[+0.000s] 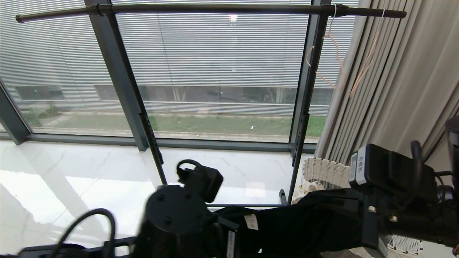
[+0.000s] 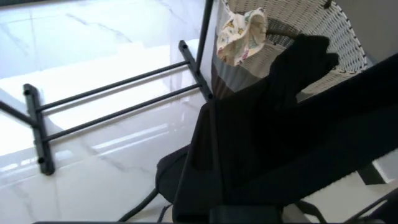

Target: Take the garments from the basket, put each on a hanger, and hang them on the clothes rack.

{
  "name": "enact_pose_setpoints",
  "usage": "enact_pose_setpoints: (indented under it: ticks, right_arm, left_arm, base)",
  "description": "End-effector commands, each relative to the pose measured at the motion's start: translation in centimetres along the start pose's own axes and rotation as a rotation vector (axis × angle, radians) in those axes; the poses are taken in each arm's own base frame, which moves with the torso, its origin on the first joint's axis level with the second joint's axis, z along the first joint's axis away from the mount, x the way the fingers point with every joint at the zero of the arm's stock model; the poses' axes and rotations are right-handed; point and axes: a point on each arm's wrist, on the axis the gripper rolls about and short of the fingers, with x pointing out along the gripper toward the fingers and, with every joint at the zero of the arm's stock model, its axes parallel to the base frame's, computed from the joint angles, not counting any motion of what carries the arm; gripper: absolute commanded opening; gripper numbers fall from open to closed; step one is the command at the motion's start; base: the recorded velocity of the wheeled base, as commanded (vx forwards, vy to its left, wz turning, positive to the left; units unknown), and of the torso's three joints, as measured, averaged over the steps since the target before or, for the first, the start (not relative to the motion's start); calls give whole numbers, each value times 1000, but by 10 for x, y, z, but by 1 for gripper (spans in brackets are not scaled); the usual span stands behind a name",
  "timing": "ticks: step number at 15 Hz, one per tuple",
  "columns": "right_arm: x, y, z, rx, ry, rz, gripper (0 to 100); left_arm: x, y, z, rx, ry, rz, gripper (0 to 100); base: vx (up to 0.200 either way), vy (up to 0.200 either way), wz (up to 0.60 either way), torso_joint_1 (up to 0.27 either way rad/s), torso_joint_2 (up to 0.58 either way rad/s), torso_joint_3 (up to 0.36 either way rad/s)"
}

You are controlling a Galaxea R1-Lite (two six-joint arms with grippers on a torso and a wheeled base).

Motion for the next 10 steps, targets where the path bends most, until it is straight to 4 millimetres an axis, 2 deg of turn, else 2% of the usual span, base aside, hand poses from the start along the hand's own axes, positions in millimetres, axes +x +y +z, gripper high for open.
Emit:
enact_pose_setpoints:
  ticks: [1, 4, 6, 10]
  right_arm:
    - [25, 4, -1, -8, 22, 27, 0]
    - [47, 10, 5, -21, -15, 40, 0]
    - [57, 12, 12, -25, -38, 45, 0]
    - [52, 6, 15, -18, -48, 20, 0]
  left_arm:
    - [-82, 33, 21, -32, -76, -3, 0]
    - [-103, 44, 20, -26, -78, 14, 0]
    - [-105, 55, 18, 47, -47, 79, 0]
    - [-102, 55, 29, 84, -52, 69, 0]
  base:
    - [0, 0, 0, 0, 0, 0]
    - [0, 0, 0, 0, 0, 0]
    - [0, 0, 0, 0, 0, 0]
    - [0, 0, 0, 0, 0, 0]
